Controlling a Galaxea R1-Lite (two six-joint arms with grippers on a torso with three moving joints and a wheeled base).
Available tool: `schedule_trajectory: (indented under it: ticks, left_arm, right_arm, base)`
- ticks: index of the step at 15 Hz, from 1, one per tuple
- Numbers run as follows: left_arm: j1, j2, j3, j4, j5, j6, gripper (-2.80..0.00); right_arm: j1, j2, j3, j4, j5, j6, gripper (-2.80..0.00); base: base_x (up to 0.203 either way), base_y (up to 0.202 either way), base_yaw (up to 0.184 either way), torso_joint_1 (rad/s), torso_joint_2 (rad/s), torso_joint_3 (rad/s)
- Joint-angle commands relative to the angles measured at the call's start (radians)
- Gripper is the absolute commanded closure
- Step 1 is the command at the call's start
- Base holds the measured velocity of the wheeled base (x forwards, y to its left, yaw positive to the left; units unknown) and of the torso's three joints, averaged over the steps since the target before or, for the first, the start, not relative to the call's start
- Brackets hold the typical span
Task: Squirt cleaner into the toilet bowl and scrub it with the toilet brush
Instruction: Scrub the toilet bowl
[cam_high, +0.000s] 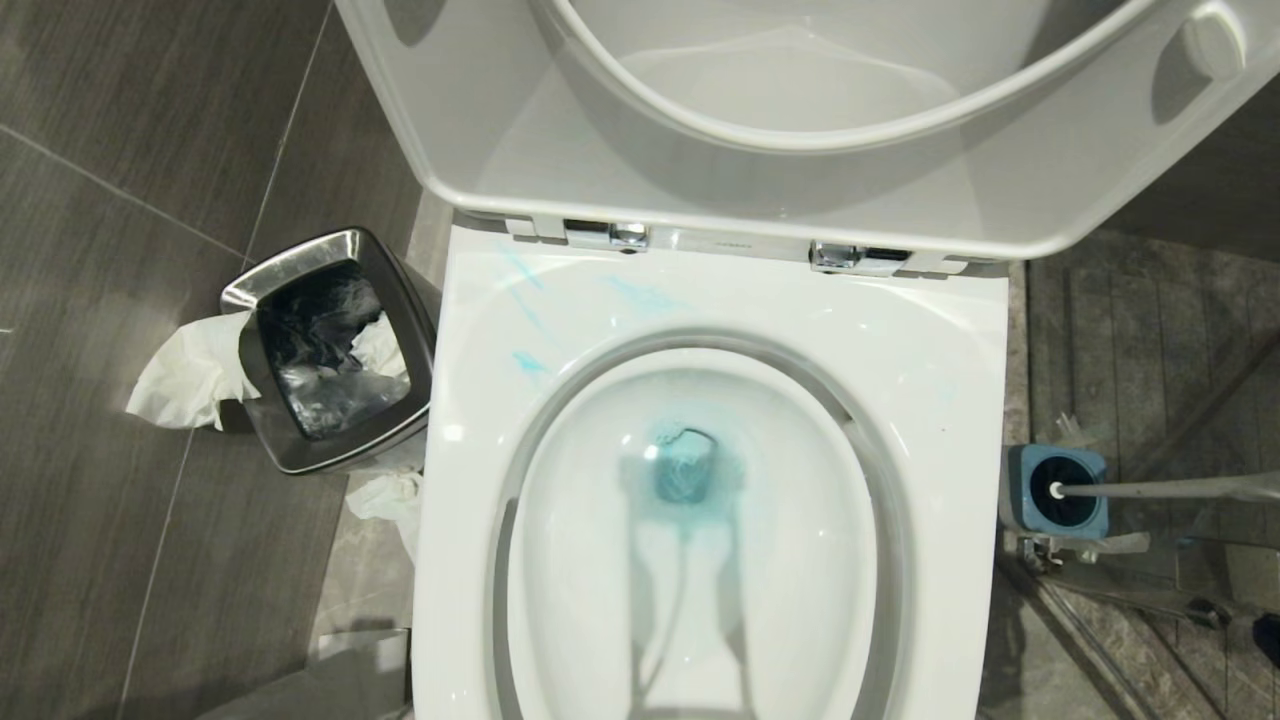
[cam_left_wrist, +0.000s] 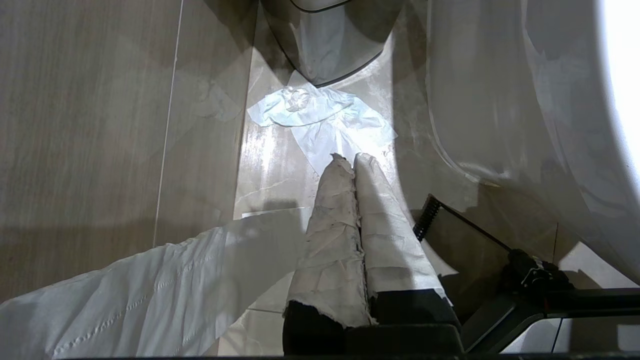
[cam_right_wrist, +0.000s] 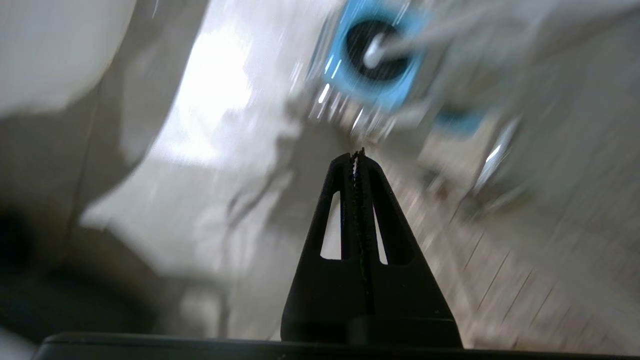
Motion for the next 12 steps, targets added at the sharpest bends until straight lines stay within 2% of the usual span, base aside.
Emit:
schedule_trajectory:
  ticks: [1,7,8,12]
  left_arm:
    - [0.000,0.002,0.002,0.000,0.000,0.000,0.00]
    - [0.000,0.002,0.003,0.000,0.000,0.000,0.00]
    - [0.000,0.002,0.002,0.000,0.000,0.000,0.00]
    - [0.000,0.002,0.002,0.000,0.000,0.000,0.00]
  right_arm:
    - [0.000,0.092,0.023,-0.114,-0.014,0.015,0.00]
    - [0.001,0.475,0.024,-0.381,-0.089,0.138,0.00]
    - [0.001,0.507,0.024,-0.423,-0.097,0.150,-2.80]
    - [0.001,0.513,0.024,-0.442,-0.101,0.153,-2.80]
  base:
    - [0.000,0.000,0.000,0.000,0.00,0.000]
    - [0.000,0.000,0.000,0.000,0.00,0.000]
    - [0.000,0.000,0.000,0.000,0.00,0.000]
    - [0.000,0.000,0.000,0.000,0.00,0.000]
